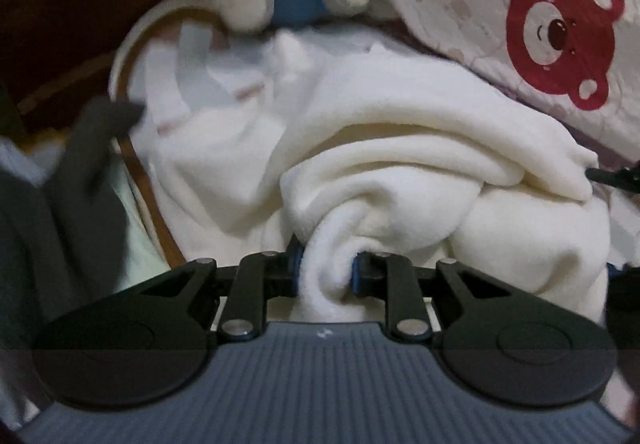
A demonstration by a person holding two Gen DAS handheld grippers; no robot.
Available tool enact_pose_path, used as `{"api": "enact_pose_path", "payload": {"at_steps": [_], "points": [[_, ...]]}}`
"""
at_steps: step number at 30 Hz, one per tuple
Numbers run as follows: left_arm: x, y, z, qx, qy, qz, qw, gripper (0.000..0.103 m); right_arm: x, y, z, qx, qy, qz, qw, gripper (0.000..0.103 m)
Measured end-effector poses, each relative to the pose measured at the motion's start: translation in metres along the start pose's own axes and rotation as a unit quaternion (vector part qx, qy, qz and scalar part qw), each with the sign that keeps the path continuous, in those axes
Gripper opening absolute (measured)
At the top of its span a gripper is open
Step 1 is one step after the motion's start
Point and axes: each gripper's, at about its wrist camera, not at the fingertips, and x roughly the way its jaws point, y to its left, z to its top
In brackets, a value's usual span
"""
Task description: Fold clothes
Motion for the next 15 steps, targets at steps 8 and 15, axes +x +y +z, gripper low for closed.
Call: {"api": "enact_pose_path", "payload": {"at_steps": [8,15], "points": [[0.018,-0.003,-0.017,-0.011,0.030,-0.033,0.9989,0.024,0.050,0.055,0.000,-0.145,0.071,-0.033,0.986,0.048],[0.011,-0.003,-0.017,-0.001,0.000,-0.037,0.9993,0.020,0.017,0.092,-0.047,-0.286,0.133,0.088,0.945,0.024]]}}
